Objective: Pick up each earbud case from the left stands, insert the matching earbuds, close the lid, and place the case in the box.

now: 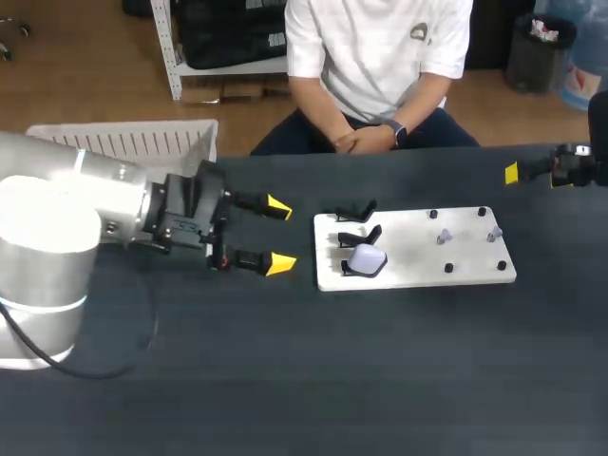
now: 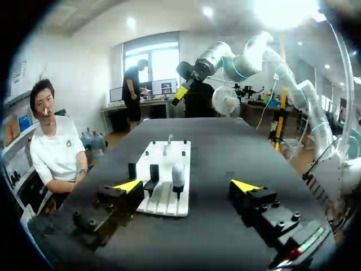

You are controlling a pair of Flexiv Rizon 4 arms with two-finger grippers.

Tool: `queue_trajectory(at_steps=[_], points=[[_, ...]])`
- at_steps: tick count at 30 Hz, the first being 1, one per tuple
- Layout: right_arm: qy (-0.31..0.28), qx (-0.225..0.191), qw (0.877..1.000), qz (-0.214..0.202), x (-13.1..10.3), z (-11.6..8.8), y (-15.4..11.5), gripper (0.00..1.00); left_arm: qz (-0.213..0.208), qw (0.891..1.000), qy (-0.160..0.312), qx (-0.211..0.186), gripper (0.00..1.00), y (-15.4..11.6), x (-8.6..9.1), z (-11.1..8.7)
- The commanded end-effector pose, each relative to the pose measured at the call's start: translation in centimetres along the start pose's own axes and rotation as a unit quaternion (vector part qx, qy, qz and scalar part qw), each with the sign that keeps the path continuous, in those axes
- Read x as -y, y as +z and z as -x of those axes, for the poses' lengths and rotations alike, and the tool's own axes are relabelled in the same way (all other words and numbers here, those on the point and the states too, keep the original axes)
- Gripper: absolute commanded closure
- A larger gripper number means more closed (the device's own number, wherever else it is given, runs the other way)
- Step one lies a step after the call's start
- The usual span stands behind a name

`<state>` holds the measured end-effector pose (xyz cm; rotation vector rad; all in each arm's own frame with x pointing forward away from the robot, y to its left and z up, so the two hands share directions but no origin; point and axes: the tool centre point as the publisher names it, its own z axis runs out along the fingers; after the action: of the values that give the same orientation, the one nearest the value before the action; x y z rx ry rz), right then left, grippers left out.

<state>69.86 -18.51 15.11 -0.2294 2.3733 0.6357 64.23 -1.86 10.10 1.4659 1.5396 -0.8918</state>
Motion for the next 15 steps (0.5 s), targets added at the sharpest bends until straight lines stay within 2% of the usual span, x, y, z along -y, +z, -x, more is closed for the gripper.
queue_trajectory(at_steps=[1,7,15], points=[[0.0,0.0,1.0,0.002,0.1,0.0,0.1,0.0,0.004,1.0,-0.008,-0.007,0.0,3.4,-0.3,0.1],[0.0,0.0,1.0,0.002,0.1,0.0,0.1,0.0,-0.012,1.0,-0.019,-0.008,0.0,5.6,-0.4,-0.5],[0.0,0.0,1.0,0.002,0.1,0.0,0.1,0.0,-0.014,0.999,-0.04,-0.018,0.0,8.3,-0.7,-1.7]])
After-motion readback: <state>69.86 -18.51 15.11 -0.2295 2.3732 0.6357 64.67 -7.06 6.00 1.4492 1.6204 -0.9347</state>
